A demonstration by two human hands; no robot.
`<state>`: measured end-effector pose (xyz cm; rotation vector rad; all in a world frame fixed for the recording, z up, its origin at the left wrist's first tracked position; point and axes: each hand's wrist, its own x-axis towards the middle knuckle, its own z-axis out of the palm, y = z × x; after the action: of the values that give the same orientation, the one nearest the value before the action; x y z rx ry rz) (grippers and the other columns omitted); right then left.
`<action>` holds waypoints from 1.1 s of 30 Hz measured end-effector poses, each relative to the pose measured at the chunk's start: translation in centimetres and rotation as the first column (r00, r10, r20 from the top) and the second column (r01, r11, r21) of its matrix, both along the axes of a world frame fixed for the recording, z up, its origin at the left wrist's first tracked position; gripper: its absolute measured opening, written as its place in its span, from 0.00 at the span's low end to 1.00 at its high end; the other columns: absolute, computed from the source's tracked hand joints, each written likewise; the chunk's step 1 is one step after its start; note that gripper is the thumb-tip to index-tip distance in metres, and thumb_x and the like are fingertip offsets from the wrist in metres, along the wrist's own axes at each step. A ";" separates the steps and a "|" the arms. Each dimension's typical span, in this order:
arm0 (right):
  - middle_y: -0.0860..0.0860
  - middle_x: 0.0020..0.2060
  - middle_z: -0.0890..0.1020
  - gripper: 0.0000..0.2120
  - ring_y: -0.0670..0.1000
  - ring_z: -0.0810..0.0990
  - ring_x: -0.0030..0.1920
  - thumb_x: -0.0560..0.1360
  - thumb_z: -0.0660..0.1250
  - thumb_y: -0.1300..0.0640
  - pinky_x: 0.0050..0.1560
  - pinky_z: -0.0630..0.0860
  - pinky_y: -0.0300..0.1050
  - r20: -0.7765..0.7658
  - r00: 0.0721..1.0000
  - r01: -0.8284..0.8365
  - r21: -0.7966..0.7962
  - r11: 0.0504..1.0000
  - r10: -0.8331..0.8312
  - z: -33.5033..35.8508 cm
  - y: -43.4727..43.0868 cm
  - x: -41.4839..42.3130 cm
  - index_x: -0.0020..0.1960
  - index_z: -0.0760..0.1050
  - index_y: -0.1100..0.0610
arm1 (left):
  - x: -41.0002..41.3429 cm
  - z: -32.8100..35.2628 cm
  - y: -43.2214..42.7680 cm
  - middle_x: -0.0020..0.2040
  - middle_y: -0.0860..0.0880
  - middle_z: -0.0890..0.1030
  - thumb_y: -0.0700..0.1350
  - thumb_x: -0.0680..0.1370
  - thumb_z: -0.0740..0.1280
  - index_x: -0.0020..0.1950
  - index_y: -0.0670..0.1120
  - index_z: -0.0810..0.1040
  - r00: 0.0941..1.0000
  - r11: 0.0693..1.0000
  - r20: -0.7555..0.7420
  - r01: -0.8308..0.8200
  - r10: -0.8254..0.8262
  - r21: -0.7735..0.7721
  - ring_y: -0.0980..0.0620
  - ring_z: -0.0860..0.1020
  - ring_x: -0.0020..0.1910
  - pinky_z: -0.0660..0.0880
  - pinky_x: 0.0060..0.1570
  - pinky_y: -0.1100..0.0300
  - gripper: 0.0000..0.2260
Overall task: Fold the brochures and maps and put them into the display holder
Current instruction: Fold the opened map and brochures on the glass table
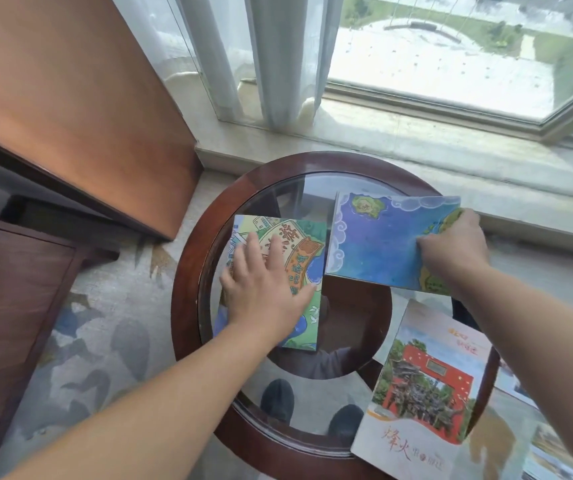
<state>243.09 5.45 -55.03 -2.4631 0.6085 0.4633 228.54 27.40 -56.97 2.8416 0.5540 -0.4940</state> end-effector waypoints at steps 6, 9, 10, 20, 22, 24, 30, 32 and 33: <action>0.42 0.37 0.71 0.16 0.44 0.71 0.36 0.73 0.65 0.59 0.33 0.64 0.44 0.096 0.995 0.012 0.101 0.995 -0.022 0.4 -1.8 -0.6 0.55 0.62 0.47 | 2.4 -1.8 -2.9 0.80 0.44 0.39 0.69 0.73 0.58 0.78 0.51 0.36 0.993 0.996 -0.084 0.080 -0.083 -0.034 0.36 0.38 0.78 0.43 0.68 0.27 0.45; 0.42 0.37 0.73 0.16 0.43 0.72 0.36 0.73 0.63 0.60 0.31 0.65 0.41 0.130 0.988 0.069 0.139 0.988 -0.087 0.9 -3.3 -0.7 0.57 0.65 0.47 | 2.2 -1.2 -1.1 0.81 0.47 0.39 0.59 0.73 0.61 0.78 0.54 0.37 0.950 0.953 -0.094 0.290 -0.298 -0.083 0.41 0.36 0.78 0.39 0.71 0.33 0.42; 0.42 0.38 0.74 0.16 0.43 0.72 0.36 0.73 0.63 0.61 0.32 0.67 0.42 0.134 0.983 0.101 0.161 0.982 -0.123 1.1 -3.8 -0.8 0.58 0.66 0.47 | 2.1 -0.9 -0.4 0.81 0.49 0.38 0.55 0.72 0.61 0.79 0.56 0.38 0.921 0.925 -0.105 0.365 -0.376 -0.107 0.43 0.35 0.78 0.36 0.73 0.35 0.42; 0.45 0.42 0.76 0.18 0.50 0.79 0.43 0.76 0.64 0.63 0.44 0.79 0.49 0.064 0.959 0.240 0.346 0.907 -0.278 1.7 -6.4 -3.8 0.61 0.66 0.47 | 2.1 -0.3 -1.5 0.81 0.43 0.43 0.70 0.72 0.62 0.77 0.62 0.41 0.975 0.976 -0.059 0.217 -0.215 0.023 0.37 0.42 0.78 0.45 0.71 0.31 0.41; 0.44 0.44 0.77 0.18 0.50 0.80 0.44 0.76 0.65 0.63 0.45 0.80 0.51 0.044 0.957 0.246 0.402 0.882 -0.287 1.7 -6.5 -4.2 0.59 0.65 0.45 | 2.1 -0.7 -2.0 0.81 0.42 0.47 0.70 0.74 0.60 0.78 0.58 0.41 0.985 0.985 -0.042 0.168 -0.167 0.027 0.37 0.46 0.79 0.49 0.71 0.31 0.42; 0.44 0.44 0.78 0.18 0.50 0.81 0.44 0.77 0.65 0.63 0.44 0.80 0.51 0.035 0.957 0.245 0.437 0.866 -0.288 1.7 -6.5 -4.5 0.57 0.64 0.44 | 1.7 -0.9 -1.9 0.81 0.44 0.50 0.66 0.77 0.60 0.79 0.55 0.45 0.986 0.986 -0.017 0.168 -0.168 0.016 0.39 0.48 0.79 0.51 0.72 0.32 0.38; 0.45 0.45 0.79 0.17 0.50 0.82 0.43 0.77 0.65 0.62 0.37 0.78 0.45 0.011 0.947 0.276 0.488 0.828 -0.321 2.3 -6.5 -4.9 0.57 0.65 0.44 | 0.9 0.2 -1.0 0.72 0.42 0.72 0.51 0.82 0.57 0.74 0.44 0.67 0.940 0.946 0.108 0.324 -0.324 0.022 0.40 0.67 0.73 0.68 0.66 0.45 0.22; 0.46 0.46 0.80 0.17 0.50 0.83 0.43 0.77 0.66 0.62 0.35 0.78 0.45 0.002 0.945 0.279 0.509 0.814 -0.326 2.5 -6.6 -5.1 0.58 0.66 0.44 | 1.1 1.0 -0.9 0.55 0.42 0.81 0.46 0.82 0.57 0.65 0.42 0.74 0.940 0.962 0.241 0.265 -0.241 -0.070 0.39 0.79 0.54 0.72 0.44 0.51 0.15; 0.47 0.46 0.80 0.17 0.50 0.83 0.42 0.77 0.66 0.63 0.35 0.78 0.45 -0.005 0.945 0.281 0.524 0.804 -0.327 2.6 -6.6 -5.2 0.59 0.66 0.45 | 1.3 1.3 -0.8 0.47 0.42 0.81 0.44 0.82 0.57 0.60 0.42 0.75 0.945 0.977 0.295 0.181 -0.141 -0.116 0.40 0.78 0.44 0.67 0.37 0.53 0.12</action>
<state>237.87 -1.14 -52.39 -1.8173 0.7195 0.3345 229.81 26.63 -55.65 2.7634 0.2236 -0.1345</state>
